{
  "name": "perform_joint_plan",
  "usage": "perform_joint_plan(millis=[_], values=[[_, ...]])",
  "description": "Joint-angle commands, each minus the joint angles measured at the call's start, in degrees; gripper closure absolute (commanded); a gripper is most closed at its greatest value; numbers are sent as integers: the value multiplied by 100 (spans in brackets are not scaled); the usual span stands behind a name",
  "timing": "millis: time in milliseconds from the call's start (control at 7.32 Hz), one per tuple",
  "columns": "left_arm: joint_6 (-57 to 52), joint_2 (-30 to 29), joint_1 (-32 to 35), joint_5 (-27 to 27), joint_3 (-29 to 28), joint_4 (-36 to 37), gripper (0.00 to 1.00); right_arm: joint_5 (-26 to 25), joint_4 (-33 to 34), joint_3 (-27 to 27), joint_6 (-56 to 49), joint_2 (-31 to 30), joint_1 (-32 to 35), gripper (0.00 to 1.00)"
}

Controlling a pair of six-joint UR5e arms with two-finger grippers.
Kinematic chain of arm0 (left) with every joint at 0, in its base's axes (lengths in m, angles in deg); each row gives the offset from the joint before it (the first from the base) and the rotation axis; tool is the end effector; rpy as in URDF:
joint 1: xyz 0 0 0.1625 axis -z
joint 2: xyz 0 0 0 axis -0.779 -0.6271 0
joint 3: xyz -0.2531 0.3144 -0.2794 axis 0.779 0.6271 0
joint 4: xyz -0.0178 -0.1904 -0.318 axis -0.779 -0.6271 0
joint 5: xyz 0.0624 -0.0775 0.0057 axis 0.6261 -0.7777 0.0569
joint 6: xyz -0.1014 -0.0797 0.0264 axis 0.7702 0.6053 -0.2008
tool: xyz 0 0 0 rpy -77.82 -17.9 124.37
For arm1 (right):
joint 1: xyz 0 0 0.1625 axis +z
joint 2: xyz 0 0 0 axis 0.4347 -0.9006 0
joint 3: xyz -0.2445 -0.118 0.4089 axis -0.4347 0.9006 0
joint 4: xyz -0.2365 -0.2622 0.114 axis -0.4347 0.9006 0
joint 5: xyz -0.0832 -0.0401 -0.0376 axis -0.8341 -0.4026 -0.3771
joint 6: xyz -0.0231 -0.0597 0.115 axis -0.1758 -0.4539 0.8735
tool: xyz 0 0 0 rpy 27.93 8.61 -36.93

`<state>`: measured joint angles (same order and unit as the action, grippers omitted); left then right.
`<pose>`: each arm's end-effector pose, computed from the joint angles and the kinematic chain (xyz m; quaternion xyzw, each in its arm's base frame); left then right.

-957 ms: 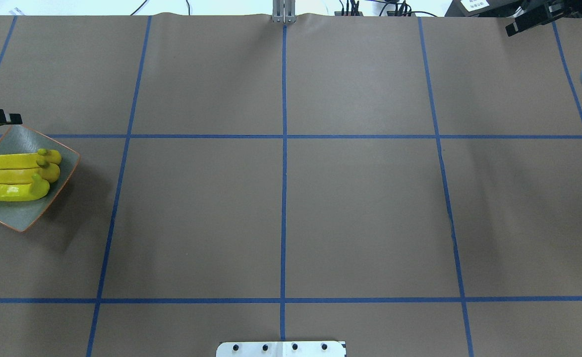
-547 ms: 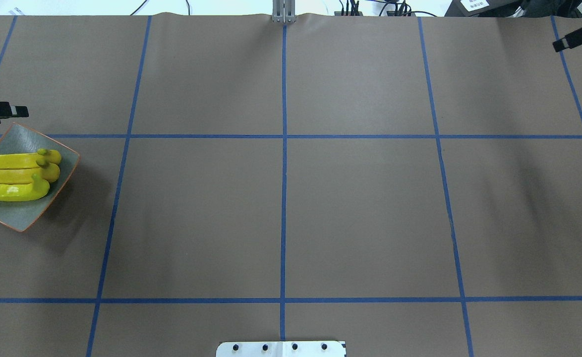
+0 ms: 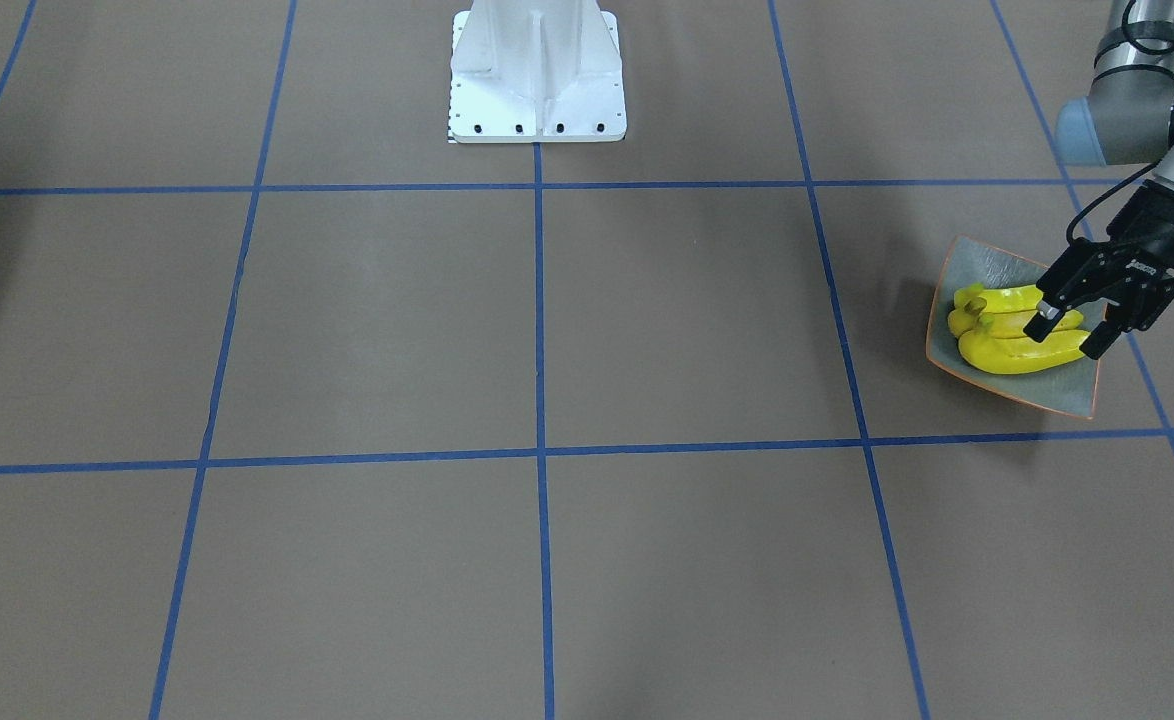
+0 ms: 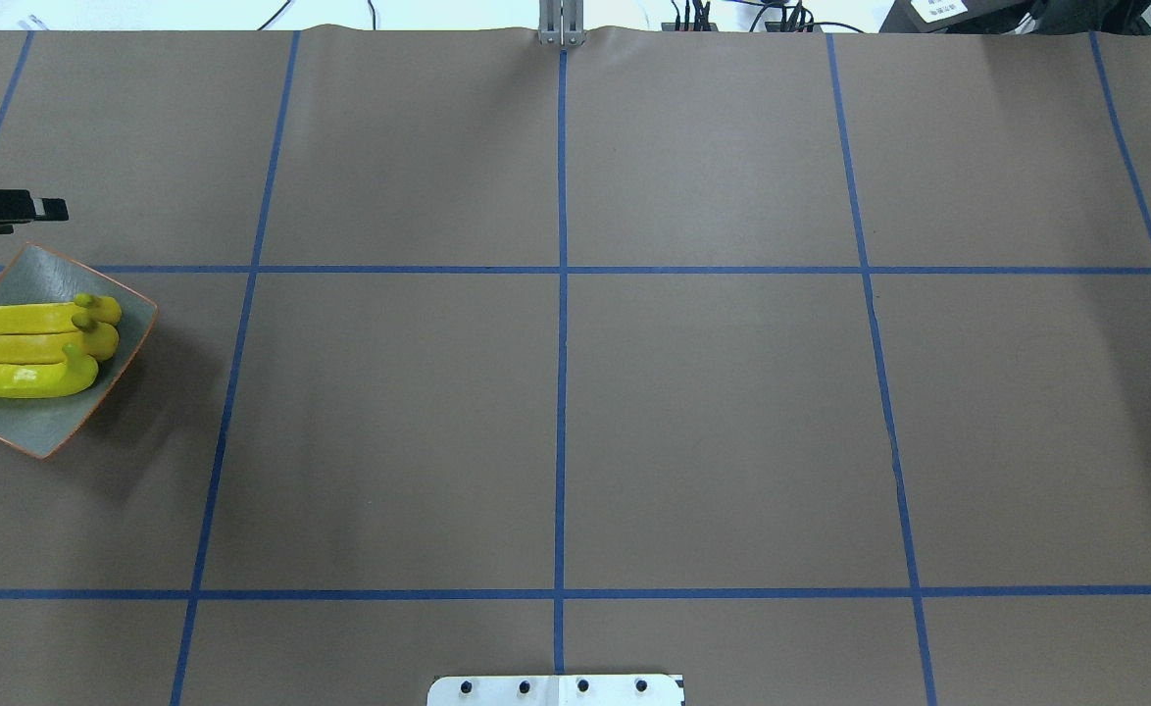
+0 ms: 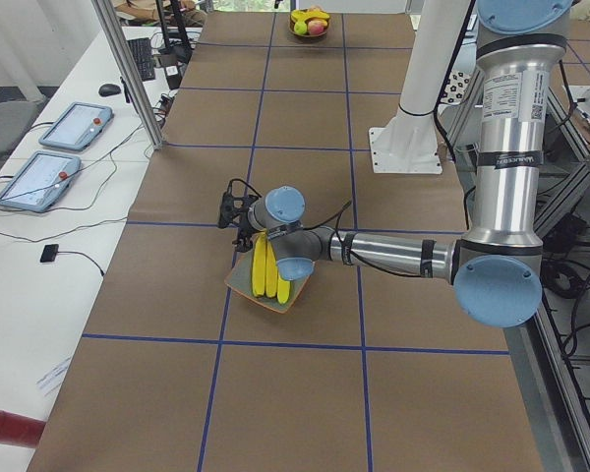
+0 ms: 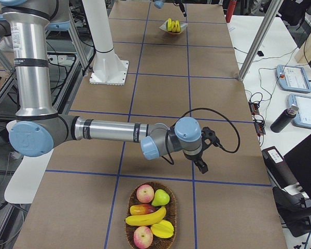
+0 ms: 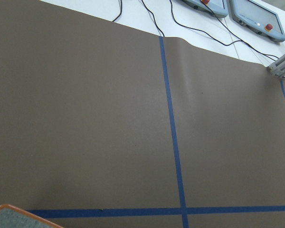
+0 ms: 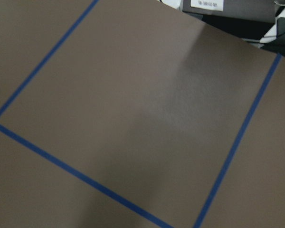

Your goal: Transfer all bananas from basket to plate

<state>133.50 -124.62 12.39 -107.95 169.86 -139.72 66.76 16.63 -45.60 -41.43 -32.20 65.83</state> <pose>0.1554 -0.4660 0.5897 0.2424 0.5469 -0.1211 0.7921 0.0498 -0.4783 0.7403 0.2224 -0.3606 -0.2105 0.8810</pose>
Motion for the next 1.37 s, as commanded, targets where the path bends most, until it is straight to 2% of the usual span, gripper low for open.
perform_joint_plan(millis=[0, 273, 410, 820, 1230], values=[[0, -43, -1, 11, 10, 0, 1, 317, -22, 1104, -1141, -111, 472, 0], [-9, -52, -1, 11, 54, -17, 1, 310, -39, 1230, -1170, -768, 500, 0], [-9, -52, -1, 11, 54, -35, 1, 249, -39, 1353, -1179, -910, 500, 1], [-9, -96, -1, 11, 71, -70, 1, 39, -40, 1477, -1179, -755, 517, 1], [-17, -43, -9, 19, 62, -123, 1, -426, -57, 1477, -1179, -682, 517, 1]])
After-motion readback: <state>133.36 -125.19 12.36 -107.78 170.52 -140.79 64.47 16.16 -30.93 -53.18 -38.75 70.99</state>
